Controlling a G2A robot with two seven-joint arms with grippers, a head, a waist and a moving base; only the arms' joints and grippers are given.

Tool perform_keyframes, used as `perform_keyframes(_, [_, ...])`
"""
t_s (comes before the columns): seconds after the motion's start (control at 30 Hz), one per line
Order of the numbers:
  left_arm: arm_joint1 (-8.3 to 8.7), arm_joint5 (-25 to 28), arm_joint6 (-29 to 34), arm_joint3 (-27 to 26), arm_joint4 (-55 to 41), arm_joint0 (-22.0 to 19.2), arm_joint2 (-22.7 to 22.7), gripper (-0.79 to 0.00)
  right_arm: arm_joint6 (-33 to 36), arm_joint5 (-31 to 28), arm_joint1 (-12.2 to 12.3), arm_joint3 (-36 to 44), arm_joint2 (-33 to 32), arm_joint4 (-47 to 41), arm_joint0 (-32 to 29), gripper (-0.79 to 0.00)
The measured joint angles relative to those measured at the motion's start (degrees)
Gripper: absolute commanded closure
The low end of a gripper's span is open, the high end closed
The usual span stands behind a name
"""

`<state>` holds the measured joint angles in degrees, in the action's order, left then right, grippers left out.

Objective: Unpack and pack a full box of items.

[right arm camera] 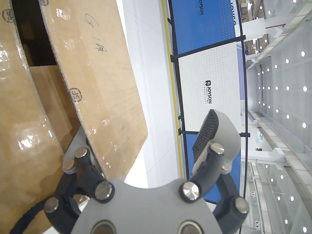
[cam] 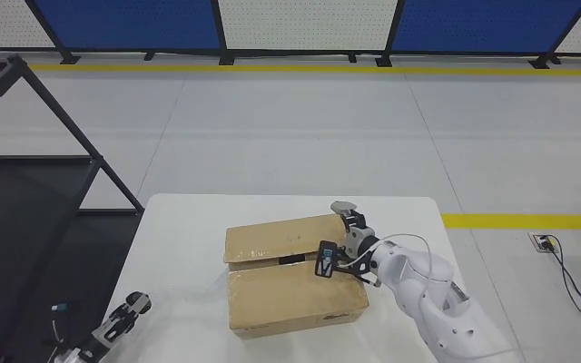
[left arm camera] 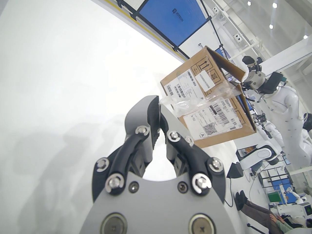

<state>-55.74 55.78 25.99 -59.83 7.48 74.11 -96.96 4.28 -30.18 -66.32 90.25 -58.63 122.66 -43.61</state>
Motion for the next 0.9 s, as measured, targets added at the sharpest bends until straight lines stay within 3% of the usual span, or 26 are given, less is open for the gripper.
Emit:
perform_keyframes(0.13, [0.53, -2.6, 4.4, -0.3, -5.9, 0.3, -0.6, 0.000, -0.1, -0.2, -0.1, -0.3, 0.1, 0.1, 0.2, -0.785])
perform_keyframes(0.53, [0.50, -3.3, 4.5, -0.7, -6.4, 0.5, -0.4, 0.000, -0.4, -0.5, -0.6, -1.1, 0.5, -0.1, 0.7, -0.785])
perform_keyframes(0.9, [1.85, -18.5, 20.6, -2.7, -23.5, 0.8, -2.3, 0.000, -1.0, -0.2, -0.8, -1.7, 0.1, -0.1, 0.3, -0.785])
